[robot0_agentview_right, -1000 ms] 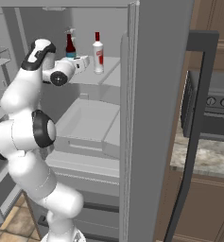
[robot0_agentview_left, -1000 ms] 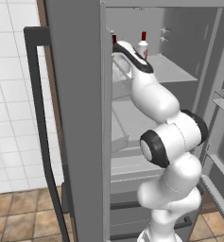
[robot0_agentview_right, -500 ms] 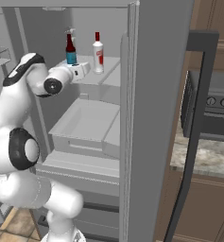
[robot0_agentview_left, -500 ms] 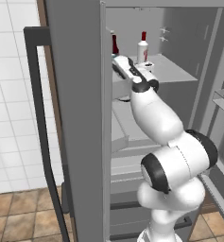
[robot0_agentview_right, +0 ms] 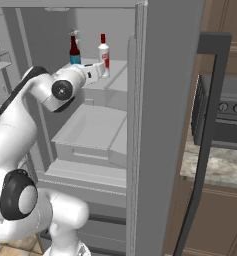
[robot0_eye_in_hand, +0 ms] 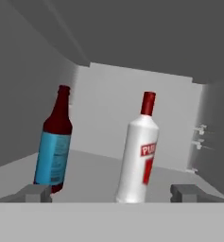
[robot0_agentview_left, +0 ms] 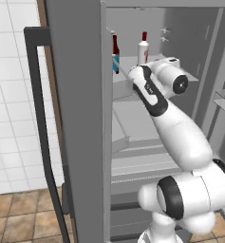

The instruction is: Place the liquor and beer on the top shelf of the fridge to keep them out of children's reach, and place the orange on lower shelves for easy access.

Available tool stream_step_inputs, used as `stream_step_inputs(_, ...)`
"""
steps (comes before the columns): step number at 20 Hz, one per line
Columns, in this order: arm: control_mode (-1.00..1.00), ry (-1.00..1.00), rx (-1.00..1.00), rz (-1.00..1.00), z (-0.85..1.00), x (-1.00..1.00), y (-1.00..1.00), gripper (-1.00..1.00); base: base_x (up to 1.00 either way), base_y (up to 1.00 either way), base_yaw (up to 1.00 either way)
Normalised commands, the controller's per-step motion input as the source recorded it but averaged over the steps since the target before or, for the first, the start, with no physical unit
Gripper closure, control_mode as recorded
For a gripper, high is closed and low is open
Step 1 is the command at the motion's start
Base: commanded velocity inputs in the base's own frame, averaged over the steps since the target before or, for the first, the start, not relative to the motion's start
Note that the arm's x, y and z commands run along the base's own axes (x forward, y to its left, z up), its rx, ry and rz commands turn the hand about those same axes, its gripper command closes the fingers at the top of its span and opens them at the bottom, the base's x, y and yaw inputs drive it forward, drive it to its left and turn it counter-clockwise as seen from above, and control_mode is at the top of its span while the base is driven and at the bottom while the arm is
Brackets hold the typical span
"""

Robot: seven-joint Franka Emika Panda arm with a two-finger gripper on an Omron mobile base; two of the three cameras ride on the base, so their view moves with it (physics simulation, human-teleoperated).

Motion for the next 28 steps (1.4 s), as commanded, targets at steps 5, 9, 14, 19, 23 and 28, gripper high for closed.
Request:
stream_step_inputs(5, -1.00, 0.18, -0.02, 0.00, 0.10, -1.00, -0.32, -1.00, 0.00, 0.00, 0.00)
stream_step_inputs(9, -1.00, 0.26, -0.06, 0.00, 0.00, -1.00, -0.18, -1.00, 0.00, 0.00, 0.00)
stream_step_inputs(14, -1.00, 0.31, -0.08, 0.00, 0.03, -0.95, -0.09, -1.00, 0.00, 0.00, 0.00)
stream_step_inputs(19, -1.00, 0.29, -0.06, 0.00, -0.06, -0.89, 0.00, -1.00, 0.00, 0.00, 0.00)
stream_step_inputs(23, -1.00, 0.14, 0.00, -0.04, -0.34, -0.74, 0.00, -1.00, 0.00, 0.00, 0.00)
stream_step_inputs(28, -1.00, 0.02, 0.12, -0.15, -0.51, -0.49, 0.07, -1.00, 0.00, 0.00, 0.00)
